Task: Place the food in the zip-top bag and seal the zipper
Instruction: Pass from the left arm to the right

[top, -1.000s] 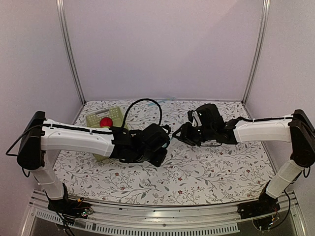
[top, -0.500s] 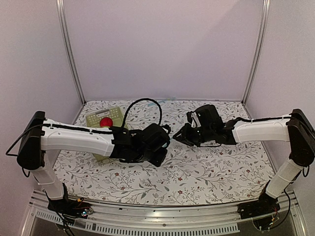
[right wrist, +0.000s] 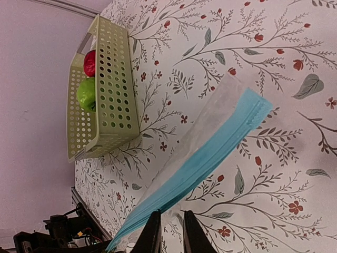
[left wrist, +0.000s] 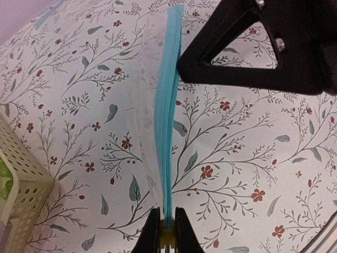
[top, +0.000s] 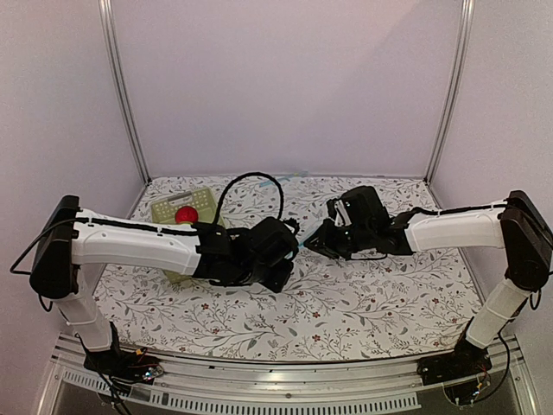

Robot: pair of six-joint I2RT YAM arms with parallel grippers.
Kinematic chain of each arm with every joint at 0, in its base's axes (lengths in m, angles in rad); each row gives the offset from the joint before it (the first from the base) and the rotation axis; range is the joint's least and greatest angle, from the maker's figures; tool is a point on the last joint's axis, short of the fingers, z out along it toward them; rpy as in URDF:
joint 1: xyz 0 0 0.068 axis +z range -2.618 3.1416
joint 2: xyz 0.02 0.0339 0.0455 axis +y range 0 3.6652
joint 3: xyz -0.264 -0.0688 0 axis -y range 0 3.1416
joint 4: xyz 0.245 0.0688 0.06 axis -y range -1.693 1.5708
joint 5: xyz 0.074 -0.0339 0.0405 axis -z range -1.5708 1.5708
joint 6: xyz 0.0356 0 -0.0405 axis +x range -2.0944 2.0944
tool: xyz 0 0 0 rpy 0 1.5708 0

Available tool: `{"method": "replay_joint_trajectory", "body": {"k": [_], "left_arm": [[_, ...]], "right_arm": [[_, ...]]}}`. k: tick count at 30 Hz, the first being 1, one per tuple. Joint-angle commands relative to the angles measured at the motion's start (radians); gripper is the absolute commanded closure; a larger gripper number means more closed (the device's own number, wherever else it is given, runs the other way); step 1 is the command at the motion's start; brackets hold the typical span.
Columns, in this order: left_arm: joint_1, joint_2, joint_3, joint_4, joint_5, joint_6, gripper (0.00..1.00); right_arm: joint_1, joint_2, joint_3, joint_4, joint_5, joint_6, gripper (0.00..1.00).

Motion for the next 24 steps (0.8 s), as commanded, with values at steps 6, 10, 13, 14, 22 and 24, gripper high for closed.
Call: {"method": "replay_joint_trajectory", "body": {"k": [6,10,13,14,22,24], "left_arm": [[-0.018,0.017,0.012,0.045,0.034,0.032,1.0],[-0.018,0.025,0.007,0.046,0.049,0.035,1.0],[-0.018,0.03,0.0,0.054,0.062,0.036,1.0],[-0.018,0.032,-0.002,0.053,0.067,0.037,1.0],[-0.009,0.042,-0.015,0.042,0.073,-0.013,1.0],[0.0,0.036,-0.026,0.047,0.081,-0.03,1.0]], "right_arm": [[0.009,0.046,0.026,0.037,-0.01,0.023,0.85],[0.008,0.047,0.034,0.054,-0.011,0.035,0.85],[0.009,0.047,0.041,0.066,-0.016,0.042,0.84],[0.009,0.047,0.042,0.071,-0.017,0.046,0.84],[0.009,0.02,0.019,0.098,-0.004,0.064,0.79],[0.009,0.006,0.012,0.097,0.002,0.067,0.77]]}}
